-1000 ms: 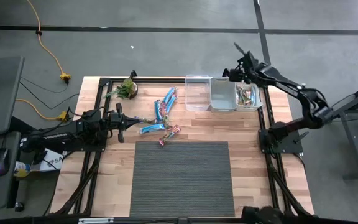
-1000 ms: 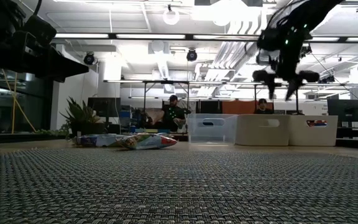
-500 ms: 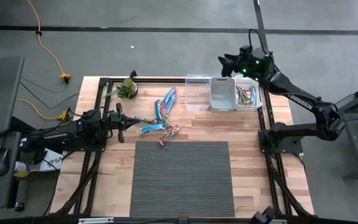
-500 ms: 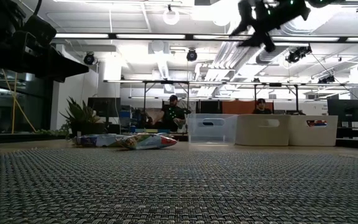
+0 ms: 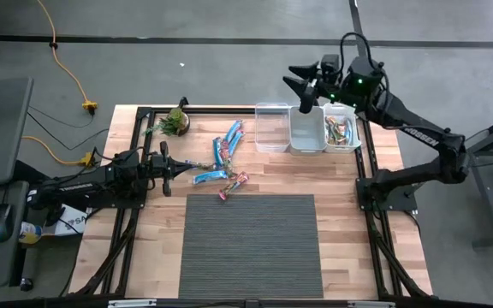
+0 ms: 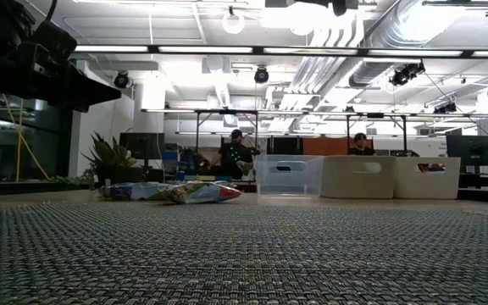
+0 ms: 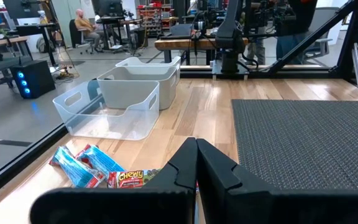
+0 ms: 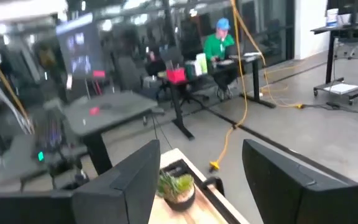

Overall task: Pick and place Granola Bars by type
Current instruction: Put the red granola bar into the gray bin

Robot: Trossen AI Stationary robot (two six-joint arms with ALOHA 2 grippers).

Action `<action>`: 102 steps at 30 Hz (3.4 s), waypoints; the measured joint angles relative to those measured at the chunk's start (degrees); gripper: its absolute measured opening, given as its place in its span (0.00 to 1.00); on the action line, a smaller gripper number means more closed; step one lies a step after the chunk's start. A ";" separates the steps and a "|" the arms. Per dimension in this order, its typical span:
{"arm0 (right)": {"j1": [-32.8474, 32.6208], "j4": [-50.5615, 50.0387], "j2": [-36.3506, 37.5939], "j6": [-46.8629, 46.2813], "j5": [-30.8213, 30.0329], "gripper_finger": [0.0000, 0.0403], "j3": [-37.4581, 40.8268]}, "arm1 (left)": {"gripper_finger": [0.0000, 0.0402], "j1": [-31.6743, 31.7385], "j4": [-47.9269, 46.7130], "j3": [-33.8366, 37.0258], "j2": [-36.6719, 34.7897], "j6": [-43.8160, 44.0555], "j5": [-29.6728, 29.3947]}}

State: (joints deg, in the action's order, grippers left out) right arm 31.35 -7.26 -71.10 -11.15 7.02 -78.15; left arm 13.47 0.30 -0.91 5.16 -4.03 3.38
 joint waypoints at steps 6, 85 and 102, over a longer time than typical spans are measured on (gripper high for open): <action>-2.50 -14.58 -6.69 10.84 0.01 0.52 -11.97 | 0.00 0.00 0.02 0.00 -0.02 0.00 0.00; -23.99 -28.89 -57.61 51.16 -0.13 0.52 -20.01 | 0.00 0.00 0.02 0.00 0.00 -0.01 0.00; -24.27 -26.09 -57.39 48.55 3.18 0.37 -15.76 | 0.00 0.00 0.02 0.01 0.00 -0.01 0.00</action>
State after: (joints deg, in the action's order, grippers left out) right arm 7.07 -33.35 -128.49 37.40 10.20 -93.91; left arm 13.47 0.32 -0.89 5.16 -4.03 3.38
